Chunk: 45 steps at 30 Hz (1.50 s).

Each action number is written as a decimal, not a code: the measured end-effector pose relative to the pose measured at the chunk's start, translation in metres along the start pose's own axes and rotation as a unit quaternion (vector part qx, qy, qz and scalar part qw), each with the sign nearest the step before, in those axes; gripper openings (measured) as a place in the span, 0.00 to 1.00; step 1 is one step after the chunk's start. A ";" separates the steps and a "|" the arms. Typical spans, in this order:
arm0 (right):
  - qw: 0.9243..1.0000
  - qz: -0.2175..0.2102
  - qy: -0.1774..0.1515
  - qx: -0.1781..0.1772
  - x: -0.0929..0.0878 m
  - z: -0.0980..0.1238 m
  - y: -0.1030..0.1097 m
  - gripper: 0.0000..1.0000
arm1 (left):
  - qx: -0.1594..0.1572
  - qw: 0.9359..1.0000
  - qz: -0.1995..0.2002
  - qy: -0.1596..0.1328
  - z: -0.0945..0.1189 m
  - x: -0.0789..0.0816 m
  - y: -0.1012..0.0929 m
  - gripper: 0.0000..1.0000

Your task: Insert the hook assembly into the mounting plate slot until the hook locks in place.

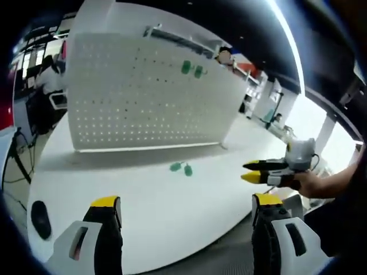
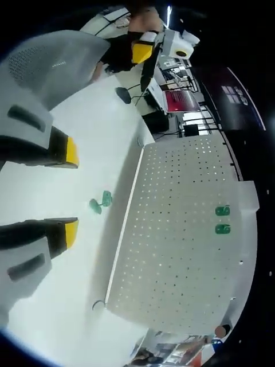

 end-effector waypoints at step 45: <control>0.992 0.033 0.080 0.094 -0.036 -0.155 -0.031 0.22 | 0.024 0.998 0.036 0.040 0.000 -0.026 0.034 0.92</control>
Point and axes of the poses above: the point that each gripper's makers call its tool centre point, and the gripper's own axes: z roughly backward along the fingers, y roughly to its left, x roughly out of its top, the point moved 1 cm from there along z, roughly backward along the fingers, and after that the axes turned 15 degrees about -y, right-handed, at the moved point
